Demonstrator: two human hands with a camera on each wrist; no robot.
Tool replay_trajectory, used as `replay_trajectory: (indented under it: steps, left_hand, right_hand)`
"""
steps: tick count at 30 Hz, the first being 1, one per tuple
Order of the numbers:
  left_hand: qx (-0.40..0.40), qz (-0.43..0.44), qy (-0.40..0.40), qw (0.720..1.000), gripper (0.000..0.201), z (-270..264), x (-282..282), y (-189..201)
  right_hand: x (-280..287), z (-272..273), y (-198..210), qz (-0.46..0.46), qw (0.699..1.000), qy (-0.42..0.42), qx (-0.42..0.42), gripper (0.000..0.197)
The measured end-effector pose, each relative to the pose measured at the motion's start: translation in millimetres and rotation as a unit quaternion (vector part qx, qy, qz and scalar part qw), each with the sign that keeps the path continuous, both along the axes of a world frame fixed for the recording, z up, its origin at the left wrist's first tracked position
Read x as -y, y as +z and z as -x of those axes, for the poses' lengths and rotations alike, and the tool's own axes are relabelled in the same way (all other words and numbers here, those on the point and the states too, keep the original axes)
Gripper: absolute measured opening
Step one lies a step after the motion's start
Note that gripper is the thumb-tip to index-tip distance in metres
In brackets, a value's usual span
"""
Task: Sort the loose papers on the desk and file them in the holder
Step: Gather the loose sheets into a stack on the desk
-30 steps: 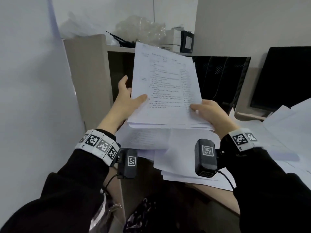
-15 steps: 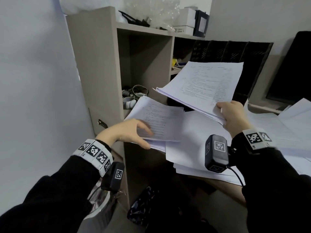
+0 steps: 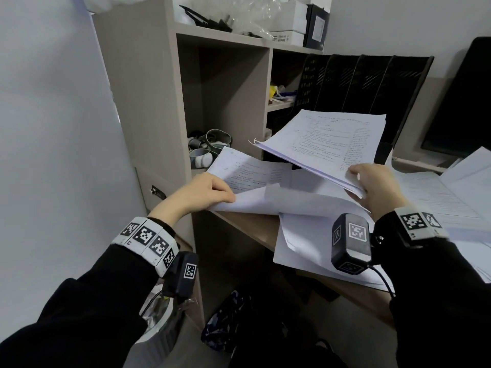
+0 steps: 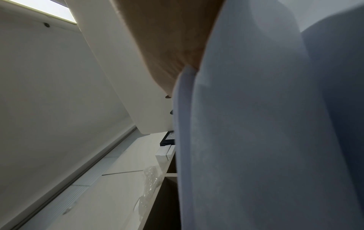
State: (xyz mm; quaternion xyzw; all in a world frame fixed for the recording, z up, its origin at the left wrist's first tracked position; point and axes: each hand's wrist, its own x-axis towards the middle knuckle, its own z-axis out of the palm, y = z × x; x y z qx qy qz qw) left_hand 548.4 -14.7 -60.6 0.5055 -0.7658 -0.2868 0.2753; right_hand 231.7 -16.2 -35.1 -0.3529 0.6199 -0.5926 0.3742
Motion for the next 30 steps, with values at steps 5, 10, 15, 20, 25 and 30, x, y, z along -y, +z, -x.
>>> replay_trajectory:
  steps: [5,10,15,20,25,30]
  left_hand:
    - [-0.025,0.085,0.061,0.994,0.021,-2,-4,1]
    - [-0.115,0.214,0.186,0.952,0.008,-11,-2,12]
    - [-0.163,0.26,0.184,0.934,0.028,-16,-4,15]
    - [-0.004,0.226,0.055,0.973,0.041,-8,-6,9]
    - [0.156,0.108,-0.001,0.982,0.042,6,-13,2]
    - [0.199,0.094,-0.009,0.976,0.035,9,-10,-3]
  right_hand:
    - [-3,4,-4,-0.008,1.0,0.002,0.01,0.024]
    - [-12,9,-1,-0.022,1.0,0.004,0.02,0.015]
    - [-21,11,2,-0.029,0.999,0.007,0.012,0.018]
    - [-22,10,-2,-0.031,0.999,0.012,0.014,0.026]
    - [-25,8,-3,-0.046,0.999,0.018,0.016,0.024]
    - [-27,6,-2,-0.055,0.998,0.01,0.02,0.024]
